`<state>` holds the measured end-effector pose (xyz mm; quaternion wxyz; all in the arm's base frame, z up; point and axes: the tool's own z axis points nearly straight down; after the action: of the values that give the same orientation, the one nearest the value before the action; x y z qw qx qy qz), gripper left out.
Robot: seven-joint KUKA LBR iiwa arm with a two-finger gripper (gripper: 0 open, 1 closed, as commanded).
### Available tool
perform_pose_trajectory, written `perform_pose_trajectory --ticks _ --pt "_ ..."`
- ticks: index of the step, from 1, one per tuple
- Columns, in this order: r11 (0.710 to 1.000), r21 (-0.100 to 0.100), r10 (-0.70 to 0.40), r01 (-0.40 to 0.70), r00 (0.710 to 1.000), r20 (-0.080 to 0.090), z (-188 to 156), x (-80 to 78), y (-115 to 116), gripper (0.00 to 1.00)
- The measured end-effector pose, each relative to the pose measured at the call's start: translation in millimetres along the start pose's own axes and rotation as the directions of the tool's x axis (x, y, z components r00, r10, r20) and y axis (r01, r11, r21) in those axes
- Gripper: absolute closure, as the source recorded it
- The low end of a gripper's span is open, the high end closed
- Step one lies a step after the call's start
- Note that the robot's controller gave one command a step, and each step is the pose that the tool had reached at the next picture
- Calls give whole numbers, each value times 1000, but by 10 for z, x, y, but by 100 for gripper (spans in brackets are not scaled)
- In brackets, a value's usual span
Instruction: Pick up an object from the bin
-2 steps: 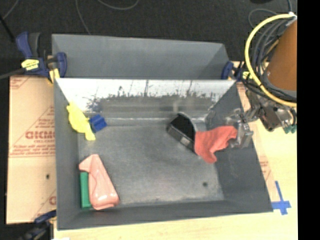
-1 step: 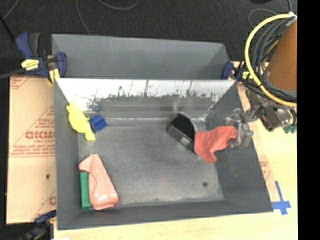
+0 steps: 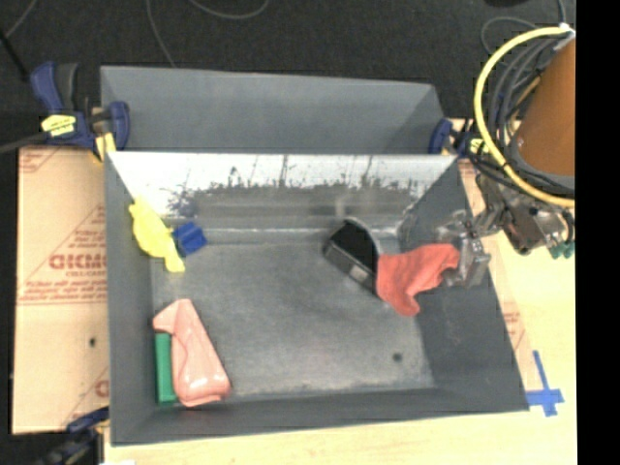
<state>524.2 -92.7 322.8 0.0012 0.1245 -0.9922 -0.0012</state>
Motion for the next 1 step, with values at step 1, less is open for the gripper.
perform_pose_trajectory --ticks 1 --pt "1000 0 1 -1 1000 0 0 0 0 100"
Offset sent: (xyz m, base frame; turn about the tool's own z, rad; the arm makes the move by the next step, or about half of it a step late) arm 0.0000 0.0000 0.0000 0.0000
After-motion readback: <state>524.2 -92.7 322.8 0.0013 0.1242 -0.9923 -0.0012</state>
